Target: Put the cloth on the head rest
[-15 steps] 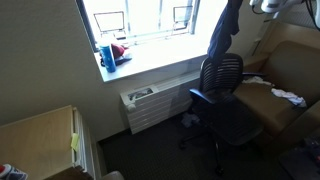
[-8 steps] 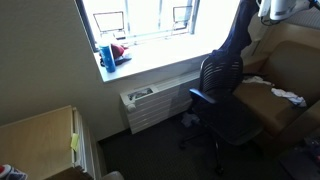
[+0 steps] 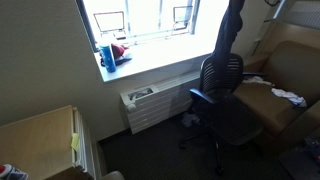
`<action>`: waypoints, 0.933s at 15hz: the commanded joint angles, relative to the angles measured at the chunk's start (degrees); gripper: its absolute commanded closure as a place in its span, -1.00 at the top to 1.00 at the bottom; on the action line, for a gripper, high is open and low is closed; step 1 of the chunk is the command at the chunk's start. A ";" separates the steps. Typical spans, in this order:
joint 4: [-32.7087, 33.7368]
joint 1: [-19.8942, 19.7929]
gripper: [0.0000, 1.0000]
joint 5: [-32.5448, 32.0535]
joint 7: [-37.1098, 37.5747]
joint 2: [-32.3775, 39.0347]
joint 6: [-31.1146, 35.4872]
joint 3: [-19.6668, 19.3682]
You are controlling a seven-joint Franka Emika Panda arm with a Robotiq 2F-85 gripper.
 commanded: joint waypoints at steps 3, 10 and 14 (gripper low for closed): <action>-18.12 8.05 -0.98 6.20 21.12 -18.72 -9.42 -16.68; -17.68 8.73 -0.44 1.11 25.32 -18.04 -8.84 -18.83; -18.14 8.80 -0.44 1.12 25.35 -18.05 -8.83 -18.82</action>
